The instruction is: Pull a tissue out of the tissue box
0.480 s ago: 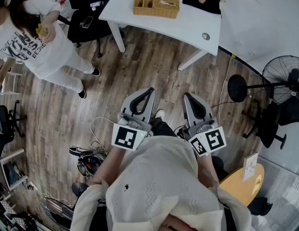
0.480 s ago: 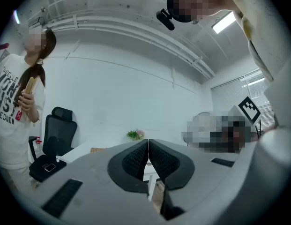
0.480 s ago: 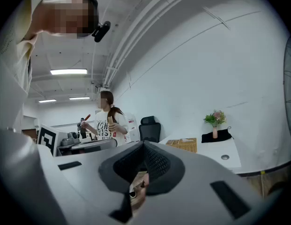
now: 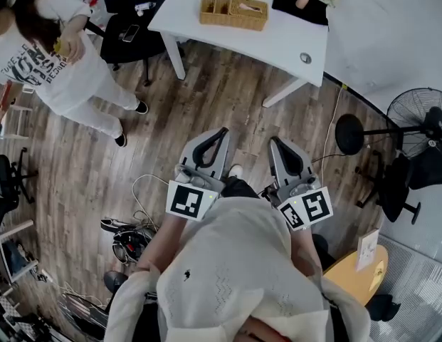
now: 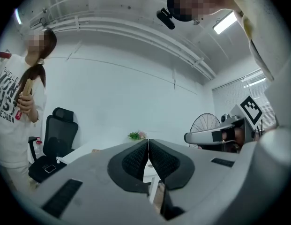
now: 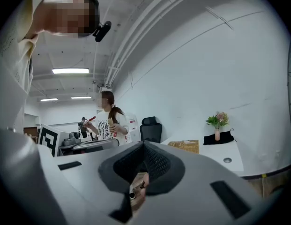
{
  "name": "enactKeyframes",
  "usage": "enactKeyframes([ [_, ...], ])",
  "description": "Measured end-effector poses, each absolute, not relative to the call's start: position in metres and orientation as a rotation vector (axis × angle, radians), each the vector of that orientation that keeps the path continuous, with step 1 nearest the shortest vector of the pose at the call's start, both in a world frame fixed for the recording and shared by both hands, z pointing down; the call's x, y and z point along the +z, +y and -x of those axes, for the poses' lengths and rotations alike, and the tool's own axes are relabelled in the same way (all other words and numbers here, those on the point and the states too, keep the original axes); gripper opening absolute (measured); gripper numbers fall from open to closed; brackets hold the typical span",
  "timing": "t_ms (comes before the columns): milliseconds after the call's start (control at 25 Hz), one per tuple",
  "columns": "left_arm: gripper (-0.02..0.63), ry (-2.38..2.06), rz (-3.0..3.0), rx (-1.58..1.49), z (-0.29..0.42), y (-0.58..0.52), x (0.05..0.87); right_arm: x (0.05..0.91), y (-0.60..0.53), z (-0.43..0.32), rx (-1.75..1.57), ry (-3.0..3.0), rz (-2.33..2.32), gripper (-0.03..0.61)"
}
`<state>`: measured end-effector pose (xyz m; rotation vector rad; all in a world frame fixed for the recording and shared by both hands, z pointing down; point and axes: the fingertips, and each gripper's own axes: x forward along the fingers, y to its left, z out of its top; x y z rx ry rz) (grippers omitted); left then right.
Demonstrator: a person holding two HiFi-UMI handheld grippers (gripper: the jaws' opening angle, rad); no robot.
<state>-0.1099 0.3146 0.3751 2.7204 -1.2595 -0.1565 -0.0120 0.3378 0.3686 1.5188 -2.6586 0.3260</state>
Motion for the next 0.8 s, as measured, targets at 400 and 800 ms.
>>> enactKeyframes([
  [400,0.021,-1.243,-2.748,-0.184,0.127,0.293,0.374,0.37,0.319,0.032,0.29,-2.64,-1.537,0.0],
  [800,0.104,-1.231,-2.76,-0.2,0.138,0.273,0.375,0.373,0.301,0.043,0.289,-2.622,-1.558,0.0],
])
